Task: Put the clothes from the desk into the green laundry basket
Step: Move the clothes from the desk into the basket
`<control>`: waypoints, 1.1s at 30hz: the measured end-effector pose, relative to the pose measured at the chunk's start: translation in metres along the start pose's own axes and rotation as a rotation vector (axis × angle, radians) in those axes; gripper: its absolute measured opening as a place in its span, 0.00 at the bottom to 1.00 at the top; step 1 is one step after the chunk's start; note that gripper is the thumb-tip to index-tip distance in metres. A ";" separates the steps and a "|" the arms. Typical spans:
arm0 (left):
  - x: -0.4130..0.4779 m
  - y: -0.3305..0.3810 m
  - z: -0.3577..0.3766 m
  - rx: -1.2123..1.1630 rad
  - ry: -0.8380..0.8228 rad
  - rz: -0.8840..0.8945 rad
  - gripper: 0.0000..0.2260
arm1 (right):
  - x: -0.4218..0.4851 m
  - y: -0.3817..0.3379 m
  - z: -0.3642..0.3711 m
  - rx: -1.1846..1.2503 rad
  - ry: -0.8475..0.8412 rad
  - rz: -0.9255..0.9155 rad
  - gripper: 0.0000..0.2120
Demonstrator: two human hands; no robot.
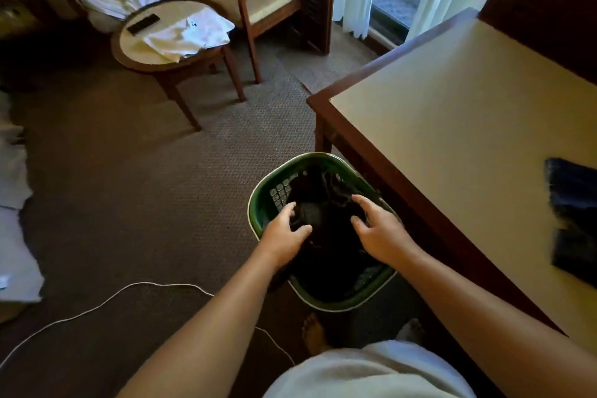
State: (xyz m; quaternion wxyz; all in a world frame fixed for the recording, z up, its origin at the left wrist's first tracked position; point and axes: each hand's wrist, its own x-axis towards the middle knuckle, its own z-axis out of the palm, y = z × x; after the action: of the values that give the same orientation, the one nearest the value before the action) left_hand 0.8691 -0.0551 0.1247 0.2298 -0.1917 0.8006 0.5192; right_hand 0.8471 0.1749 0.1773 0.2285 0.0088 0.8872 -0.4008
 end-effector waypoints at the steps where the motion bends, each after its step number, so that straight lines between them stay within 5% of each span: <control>1: -0.002 0.001 0.003 0.005 -0.016 0.000 0.36 | -0.002 0.004 0.005 -0.003 -0.009 0.015 0.25; 33: -0.019 -0.030 0.019 -0.073 0.029 -0.111 0.28 | 0.008 0.003 0.040 -0.241 -0.224 -0.094 0.28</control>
State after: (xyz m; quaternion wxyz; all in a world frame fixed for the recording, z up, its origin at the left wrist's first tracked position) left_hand 0.9044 -0.0482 0.1064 0.2394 -0.2516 0.7724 0.5318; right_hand 0.8565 0.1471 0.1496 0.3064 -0.1048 0.8972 -0.3002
